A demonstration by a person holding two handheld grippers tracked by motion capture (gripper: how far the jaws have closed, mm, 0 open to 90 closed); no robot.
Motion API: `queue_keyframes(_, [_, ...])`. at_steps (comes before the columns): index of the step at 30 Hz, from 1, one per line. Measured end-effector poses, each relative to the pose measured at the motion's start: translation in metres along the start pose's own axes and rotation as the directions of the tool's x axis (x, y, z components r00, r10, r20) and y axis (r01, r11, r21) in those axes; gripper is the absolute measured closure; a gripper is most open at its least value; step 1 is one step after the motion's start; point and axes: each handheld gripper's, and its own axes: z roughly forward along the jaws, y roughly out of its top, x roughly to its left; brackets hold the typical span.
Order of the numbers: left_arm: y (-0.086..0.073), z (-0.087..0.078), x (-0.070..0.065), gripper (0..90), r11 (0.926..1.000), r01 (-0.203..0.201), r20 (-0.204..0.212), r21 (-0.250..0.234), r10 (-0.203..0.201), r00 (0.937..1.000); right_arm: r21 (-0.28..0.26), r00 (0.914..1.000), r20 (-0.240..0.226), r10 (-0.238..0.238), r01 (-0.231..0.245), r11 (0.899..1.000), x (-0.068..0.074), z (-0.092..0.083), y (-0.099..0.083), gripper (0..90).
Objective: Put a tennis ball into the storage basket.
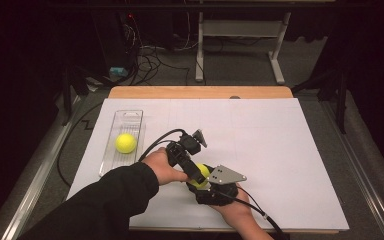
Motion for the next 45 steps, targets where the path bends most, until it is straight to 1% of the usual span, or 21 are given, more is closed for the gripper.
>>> queue_keyframes(3, [0.001, 0.006, -0.002, 10.1, 1.0000, -0.003, 0.020, 0.005, 0.003, 0.9998, 0.002, 0.9999, -0.005, 0.009, -0.009, 1.000, 0.001, 0.000, 0.000, 27.0])
queue_keyframes(4, [0.002, 0.007, -0.002, 12.6, 1.0000, -0.004, 0.025, 0.005, 0.004, 0.9997, 0.002, 1.0000, 0.005, 0.004, -0.004, 1.000, 0.001, 0.000, 0.000, 27.0])
queue_keyframes(9, [0.002, 0.012, -0.003, 22.3, 0.9999, -0.008, 0.057, 0.014, 0.007, 0.9984, -0.007, 1.0000, 0.009, 0.000, 0.000, 1.000, 0.000, 0.000, 0.000, 26.9])
queue_keyframes(11, [0.003, 0.012, -0.004, 25.2, 0.9999, -0.010, 0.055, 0.013, 0.010, 0.9985, -0.012, 0.9999, 0.013, 0.008, -0.007, 1.000, 0.000, 0.000, 0.000, 26.9])
queue_keyframes(12, [0.003, 0.012, -0.004, 25.7, 0.9999, -0.011, 0.051, 0.014, 0.010, 0.9986, -0.008, 0.9999, 0.013, -0.001, 0.001, 1.000, -0.001, 0.000, 0.000, 26.9])
queue_keyframes(17, [0.003, 0.011, -0.004, 26.5, 0.9997, -0.007, 0.052, 0.022, 0.006, 0.9986, -0.008, 0.9999, 0.014, 0.003, -0.003, 1.000, -0.001, 0.000, 0.000, 26.2])
queue_keyframes(18, [0.003, 0.011, -0.004, 26.6, 0.9998, -0.007, 0.055, 0.021, 0.006, 0.9985, -0.012, 0.9998, -0.003, 0.022, -0.022, 1.000, -0.001, 0.000, 0.000, 25.5])
queue_keyframes(19, [0.003, 0.010, -0.004, 26.6, 0.9998, -0.007, 0.051, 0.021, 0.006, 0.9987, -0.020, 0.9997, -0.005, 0.023, -0.023, 1.000, -0.002, 0.000, 0.000, 22.6])
queue_keyframes(20, [0.003, 0.010, -0.005, 26.6, 1.0000, 0.000, 0.047, 0.007, 0.000, 0.9989, -0.027, 0.9992, -0.024, 0.033, -0.034, 0.999, -0.003, 0.000, 0.000, 16.5])
queue_keyframes(23, [0.003, 0.006, -0.004, 26.6, 1.0000, -0.001, 0.045, 0.006, 0.001, 0.9990, -0.014, 0.9980, -0.026, 0.057, -0.057, 0.998, -0.004, 0.001, 0.000, 1.0])
queue_keyframes(24, [0.003, 0.005, -0.003, 26.6, 1.0000, -0.001, 0.040, 0.003, 0.001, 0.9992, -0.009, 0.9979, -0.023, 0.060, -0.061, 0.998, -0.004, 0.001, -0.001, 0.0])
queue_keyframes(27, [0.002, 0.001, 0.000, 26.7, 1.0000, 0.004, 0.027, 0.000, -0.004, 0.9996, -0.017, 0.9990, -0.010, 0.043, -0.043, 0.999, -0.006, -0.003, -0.003, 0.0])
queue_keyframes(28, [0.002, 0.000, 0.001, 26.7, 1.0000, 0.008, 0.022, 0.000, -0.008, 0.9997, -0.021, 0.9986, -0.008, 0.052, -0.052, 0.998, -0.006, -0.004, -0.004, 0.0])
queue_keyframes(30, [0.000, -0.002, 0.004, 26.7, 0.9999, 0.014, 0.011, 0.001, -0.014, 0.9998, -0.018, 0.9992, 0.000, 0.041, -0.041, 0.999, -0.008, -0.008, -0.005, 0.0])
queue_keyframes(32, [-0.001, -0.005, 0.007, 26.7, 0.9998, 0.022, 0.004, 0.003, -0.022, 0.9998, -0.021, 0.9988, 0.003, 0.049, -0.049, 0.999, -0.010, -0.012, -0.007, 0.0])
queue_keyframes(36, [-0.004, -0.009, 0.012, 26.7, 0.9994, 0.034, -0.012, 0.005, -0.034, 0.9994, -0.018, 0.9986, 0.028, 0.046, -0.045, 0.999, -0.017, -0.020, -0.011, 0.0])
queue_keyframes(40, [-0.008, -0.015, 0.018, 26.7, 0.9990, 0.044, -0.019, 0.008, -0.044, 0.9989, -0.025, 0.9962, 0.062, 0.062, -0.060, 0.998, -0.025, -0.031, -0.015, 0.0])
queue_keyframes(41, [-0.009, -0.016, 0.020, 26.7, 0.9989, 0.046, -0.024, 0.006, -0.046, 0.9987, -0.025, 0.9960, 0.068, 0.057, -0.056, 0.998, -0.027, -0.034, -0.016, 0.0])
queue_keyframes(43, [-0.012, -0.018, 0.023, 26.7, 0.9978, 0.066, -0.031, -0.004, -0.066, 0.9973, -0.031, 0.9947, 0.083, 0.061, -0.058, 0.998, -0.032, -0.040, -0.018, 0.0])
queue_keyframes(44, [-0.013, -0.020, 0.026, 26.7, 0.9981, 0.062, -0.035, 0.004, -0.062, 0.9975, -0.031, 0.9937, 0.092, 0.064, -0.061, 0.998, -0.034, -0.043, -0.019, 0.0])
queue_keyframes(45, [-0.015, -0.022, 0.028, 26.8, 0.9975, 0.070, -0.040, -0.002, -0.070, 0.9968, -0.037, 0.9929, 0.099, 0.066, -0.063, 0.997, -0.036, -0.046, -0.020, 0.0])
